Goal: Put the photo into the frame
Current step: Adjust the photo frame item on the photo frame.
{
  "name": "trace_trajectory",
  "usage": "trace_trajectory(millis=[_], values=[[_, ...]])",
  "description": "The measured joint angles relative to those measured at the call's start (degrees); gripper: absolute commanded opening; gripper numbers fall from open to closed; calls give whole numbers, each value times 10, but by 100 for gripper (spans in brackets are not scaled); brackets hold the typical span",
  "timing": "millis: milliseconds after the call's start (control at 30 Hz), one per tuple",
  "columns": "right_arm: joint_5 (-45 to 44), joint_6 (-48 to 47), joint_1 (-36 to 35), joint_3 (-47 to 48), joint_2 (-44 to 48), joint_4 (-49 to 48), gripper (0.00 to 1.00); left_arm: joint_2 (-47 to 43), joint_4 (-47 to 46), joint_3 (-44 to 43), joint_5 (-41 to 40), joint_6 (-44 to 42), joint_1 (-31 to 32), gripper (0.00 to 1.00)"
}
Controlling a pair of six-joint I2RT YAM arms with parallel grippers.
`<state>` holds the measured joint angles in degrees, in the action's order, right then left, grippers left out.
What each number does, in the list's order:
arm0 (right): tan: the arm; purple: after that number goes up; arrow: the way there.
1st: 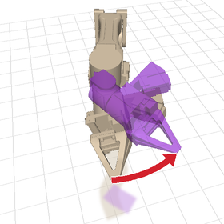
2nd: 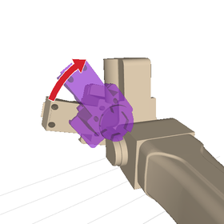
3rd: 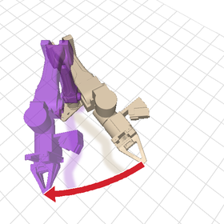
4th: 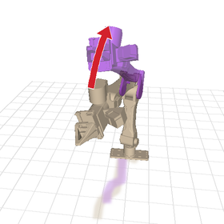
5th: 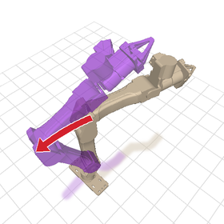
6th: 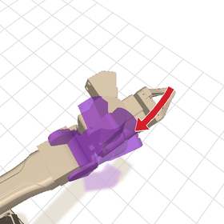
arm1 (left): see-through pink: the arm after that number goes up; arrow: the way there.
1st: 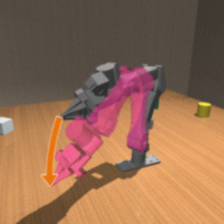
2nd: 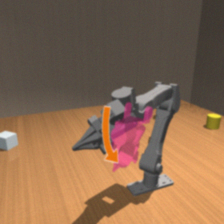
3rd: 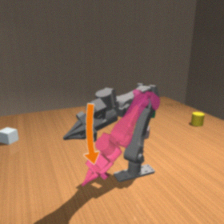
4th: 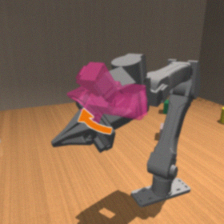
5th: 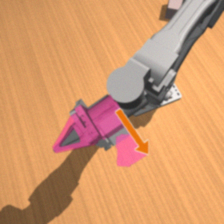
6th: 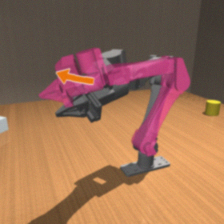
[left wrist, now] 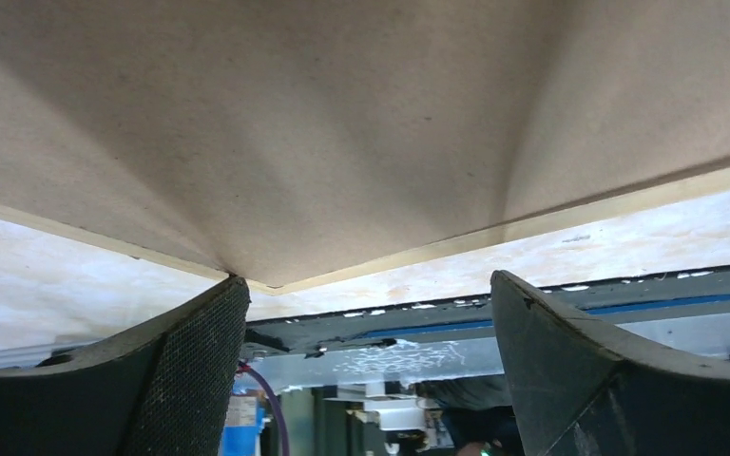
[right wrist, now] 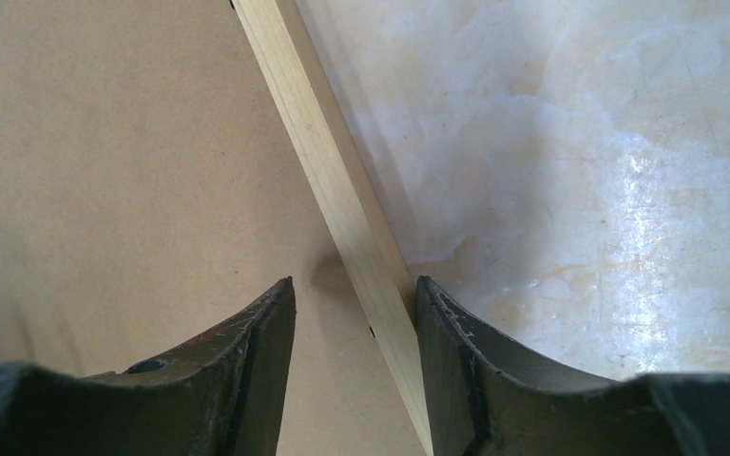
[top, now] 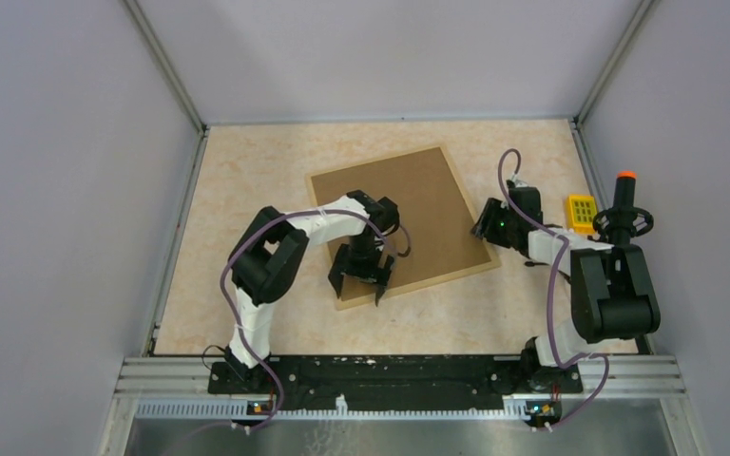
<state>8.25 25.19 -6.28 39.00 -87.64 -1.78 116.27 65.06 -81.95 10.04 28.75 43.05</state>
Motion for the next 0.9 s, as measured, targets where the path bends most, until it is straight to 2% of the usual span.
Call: trace_trajectory(millis=[133, 300, 367, 500, 667, 767, 900], values=[[10, 0, 0, 2, 0, 4, 56, -12, -23, -2, 19, -22, 1, 99], [84, 9, -23, 9, 1, 40, 61, -71, -198, -26, 107, -48, -21, 99], [99, 10, -27, 12, 2, 55, 62, -112, -236, -19, 146, -51, -47, 99], [110, 9, -27, 18, 3, 75, 66, -236, -294, 52, 199, -55, -150, 99], [117, -1, -27, 29, 6, 109, 70, -328, -311, 141, 178, -49, -261, 99], [123, -10, -27, 35, 6, 127, 71, -364, -324, 220, 147, -27, -266, 98], [126, -17, -27, 38, 6, 139, 70, -426, -342, 346, 105, 28, -239, 96]])
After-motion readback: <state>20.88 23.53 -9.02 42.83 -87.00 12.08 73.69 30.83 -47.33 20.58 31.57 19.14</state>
